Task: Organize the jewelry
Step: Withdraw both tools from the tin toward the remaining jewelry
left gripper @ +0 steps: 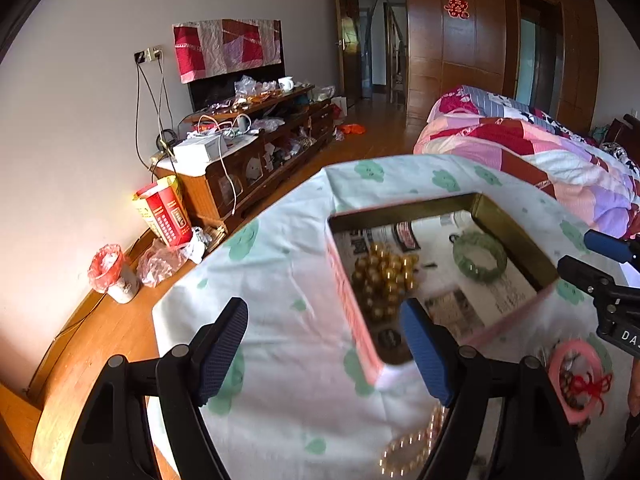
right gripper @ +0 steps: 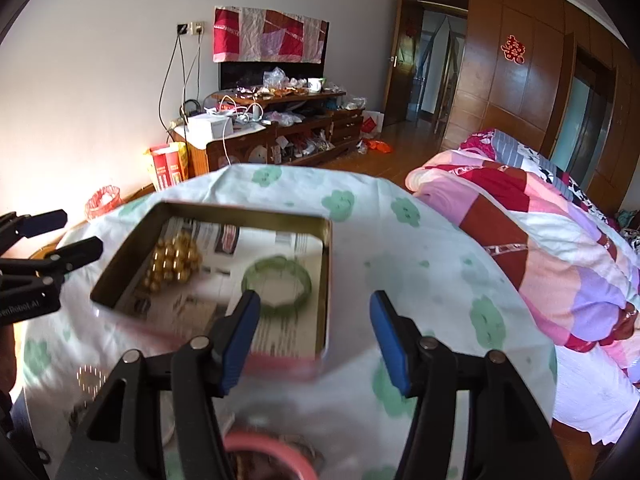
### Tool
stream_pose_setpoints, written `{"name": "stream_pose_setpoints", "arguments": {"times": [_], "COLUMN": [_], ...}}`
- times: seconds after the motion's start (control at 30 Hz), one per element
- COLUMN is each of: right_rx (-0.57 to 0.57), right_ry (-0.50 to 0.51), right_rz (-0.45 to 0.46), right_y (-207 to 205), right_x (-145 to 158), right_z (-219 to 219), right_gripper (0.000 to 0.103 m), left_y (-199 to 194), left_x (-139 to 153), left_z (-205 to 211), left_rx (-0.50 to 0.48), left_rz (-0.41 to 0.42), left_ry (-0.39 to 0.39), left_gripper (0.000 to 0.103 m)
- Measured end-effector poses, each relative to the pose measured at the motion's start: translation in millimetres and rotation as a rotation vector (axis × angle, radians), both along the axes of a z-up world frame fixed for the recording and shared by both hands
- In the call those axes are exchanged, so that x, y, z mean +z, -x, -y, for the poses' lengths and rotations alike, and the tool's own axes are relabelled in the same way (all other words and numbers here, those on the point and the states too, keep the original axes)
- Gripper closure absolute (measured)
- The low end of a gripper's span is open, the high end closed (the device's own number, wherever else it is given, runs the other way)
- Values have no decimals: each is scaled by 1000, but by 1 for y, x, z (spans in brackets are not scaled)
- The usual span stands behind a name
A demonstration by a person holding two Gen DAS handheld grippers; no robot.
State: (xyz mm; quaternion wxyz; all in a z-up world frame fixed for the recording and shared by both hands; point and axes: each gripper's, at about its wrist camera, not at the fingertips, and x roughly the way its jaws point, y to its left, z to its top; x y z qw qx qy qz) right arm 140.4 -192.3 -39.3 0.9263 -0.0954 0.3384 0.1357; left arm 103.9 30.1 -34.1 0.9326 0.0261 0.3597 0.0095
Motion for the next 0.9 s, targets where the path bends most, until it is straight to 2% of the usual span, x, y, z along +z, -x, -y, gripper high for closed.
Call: {"name": "stream_pose_setpoints", "arguments": {"times": [0.33, 0.5, 0.7, 0.73, 0.8, 0.9], "right_rx": [-68, -106, -78, -75, -64, -55], "right_ry": [-31, -85, -80, -81, -83, -67], "right_rz": [-51, -72, -64, -64, -65, -60], "right_y": [50, 73, 90, 90, 92, 93], "right_x": [-23, -29, -33, -33, -36, -38], "right_z": [35, 49, 42, 40, 37, 33], "right_gripper": [40, 40, 40, 40, 40, 40], "left_y": [38, 53, 65, 65, 65, 65], "left_x": [-29, -35, -40, -39, -40, -45], "left_z": [22, 37, 55, 56, 58, 64], "left_rx": [-31, -59, -106, -115, -137, -168], "left_rz": [-97, -113, -106, -103, -110, -130], "left_ry": [-1, 20, -18, -11, 2, 11], "left_gripper": [24, 24, 25, 28, 47, 56]}}
